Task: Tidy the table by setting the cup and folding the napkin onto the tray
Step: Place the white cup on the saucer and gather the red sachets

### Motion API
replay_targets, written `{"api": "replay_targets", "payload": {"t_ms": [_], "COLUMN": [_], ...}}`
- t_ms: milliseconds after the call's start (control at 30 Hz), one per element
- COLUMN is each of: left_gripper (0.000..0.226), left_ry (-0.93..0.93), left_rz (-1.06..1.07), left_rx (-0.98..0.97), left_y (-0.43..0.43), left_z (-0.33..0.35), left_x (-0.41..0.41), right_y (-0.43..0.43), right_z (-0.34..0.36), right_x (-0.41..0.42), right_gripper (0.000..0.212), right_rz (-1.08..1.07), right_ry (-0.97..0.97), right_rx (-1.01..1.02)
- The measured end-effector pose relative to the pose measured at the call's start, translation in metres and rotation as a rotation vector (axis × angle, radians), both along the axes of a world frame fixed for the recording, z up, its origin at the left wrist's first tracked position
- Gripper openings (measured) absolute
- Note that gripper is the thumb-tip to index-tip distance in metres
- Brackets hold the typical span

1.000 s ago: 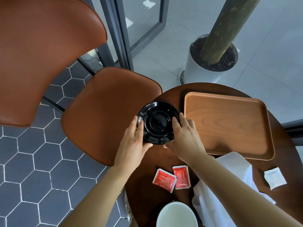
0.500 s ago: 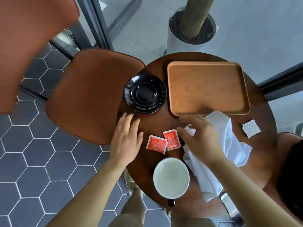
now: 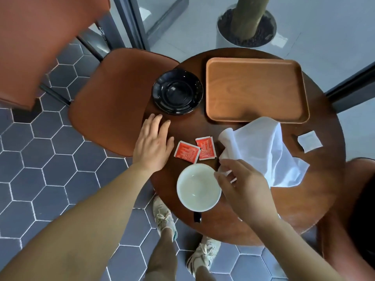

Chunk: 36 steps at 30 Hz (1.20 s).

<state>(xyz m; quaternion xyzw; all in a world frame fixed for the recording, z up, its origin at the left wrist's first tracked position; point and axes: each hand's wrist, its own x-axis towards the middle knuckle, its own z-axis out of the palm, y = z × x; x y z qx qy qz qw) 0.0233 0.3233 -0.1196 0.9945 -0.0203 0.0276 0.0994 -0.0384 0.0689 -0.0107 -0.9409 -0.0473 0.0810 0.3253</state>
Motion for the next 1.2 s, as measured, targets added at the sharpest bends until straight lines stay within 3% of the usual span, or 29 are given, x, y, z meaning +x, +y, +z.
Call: {"api": "replay_targets", "payload": {"t_ms": [133, 333, 433, 500, 800, 1100, 1200], "left_gripper": [0.050, 0.050, 0.049, 0.050, 0.051, 0.051, 0.051], "left_ry": [-0.005, -0.012, -0.029, -0.035, -0.053, -0.046, -0.062], "left_rz": [0.006, 0.007, 0.004, 0.002, 0.016, -0.007, -0.007], "left_rx": [0.016, 0.018, 0.007, -0.001, -0.010, -0.013, -0.021], "left_y": [-0.002, -0.001, 0.000, 0.000, 0.000, -0.001, 0.000], "left_z": [0.000, -0.002, -0.002, -0.003, -0.003, -0.003, -0.002], "left_x": [-0.001, -0.001, -0.001, -0.002, -0.001, -0.004, -0.004], "right_y": [-0.009, 0.007, 0.022, 0.030, 0.037, 0.041, 0.036], "right_z": [-0.001, -0.015, -0.021, -0.025, -0.044, -0.037, -0.035], "right_x": [-0.031, -0.097, -0.109, -0.111, -0.096, -0.084, -0.080], "right_gripper": [0.008, 0.029, 0.042, 0.039, 0.020, 0.035, 0.026], "right_rz": [-0.086, -0.384, -0.397, -0.393, -0.442, -0.464, -0.469], "right_ry": [0.027, 0.332, 0.418, 0.468, 0.429, 0.350, 0.331], "right_rx": [0.083, 0.354, 0.347, 0.318, 0.285, 0.287, 0.308]}}
